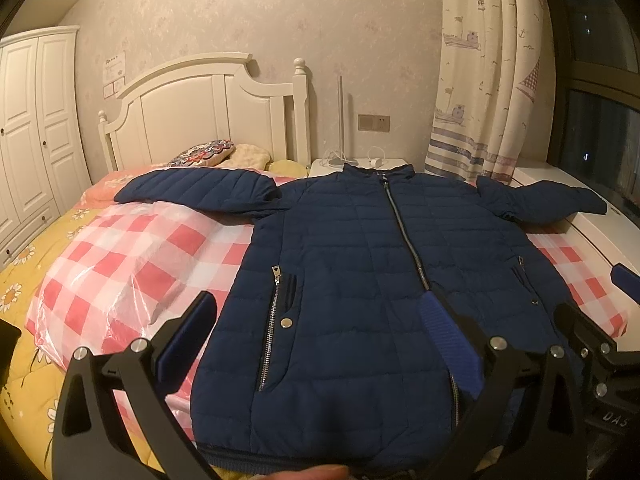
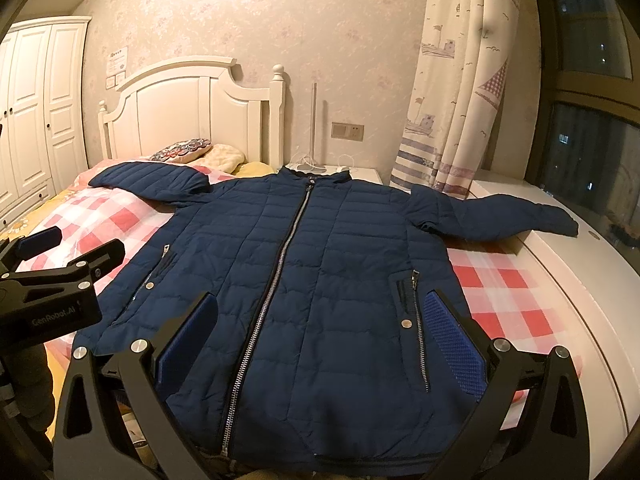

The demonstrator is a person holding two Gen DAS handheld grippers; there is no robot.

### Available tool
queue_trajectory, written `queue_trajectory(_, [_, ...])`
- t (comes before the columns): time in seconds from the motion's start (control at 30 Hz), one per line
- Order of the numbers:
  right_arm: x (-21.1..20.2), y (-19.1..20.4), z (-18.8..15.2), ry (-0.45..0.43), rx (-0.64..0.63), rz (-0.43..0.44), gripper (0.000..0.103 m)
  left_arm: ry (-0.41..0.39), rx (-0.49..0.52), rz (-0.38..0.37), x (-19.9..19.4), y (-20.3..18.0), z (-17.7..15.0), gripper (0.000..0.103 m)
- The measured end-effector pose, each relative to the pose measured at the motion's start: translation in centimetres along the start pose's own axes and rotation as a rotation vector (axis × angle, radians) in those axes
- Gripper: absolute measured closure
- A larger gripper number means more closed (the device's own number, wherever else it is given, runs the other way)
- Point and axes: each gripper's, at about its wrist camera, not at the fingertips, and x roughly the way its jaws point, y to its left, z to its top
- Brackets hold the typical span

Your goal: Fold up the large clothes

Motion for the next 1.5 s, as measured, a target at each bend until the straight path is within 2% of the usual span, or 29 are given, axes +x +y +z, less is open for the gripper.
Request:
queue_trajectory(1.07, [0.1, 0.1, -0.3, 0.002, 0.016, 0.007, 0.004, 0.010, -0.001, -0.001, 0.1, 0.0, -0.4, 0.002])
queue_trajectory(1.17, [0.3, -0.1, -0.6, -0.002, 0.020, 0.027, 0.004, 0.026, -0.002, -0.013, 0.4, -0.1, -0.5, 0.002])
queue_trajectory(1.27, [1.5, -0.7, -1.0, 0.013, 0.040, 0.056, 0.004, 0.070, -0.022, -0.099, 2.1, -0.1, -0.4, 0.002])
queue_trajectory(1.37, [4.6, -3.1, -1.0, 0.085, 0.102, 0.054, 0.004, 0.165, -0.023, -0.160, 6.6, -0.2, 0.2, 0.002])
queue_trajectory(1.43, [6.9, -5.6, -0.7, 0.123, 0.159, 0.029, 0.004, 0.238, 0.005, -0.176, 10.4, -0.8, 0.8, 0.002])
queue_trajectory(1.5, [10.1, -8.9, 0.0, 0.159, 0.223, -0.045, 0.004, 0.330, 0.053, -0.157, 15.3, -1.4, 1.7, 0.002])
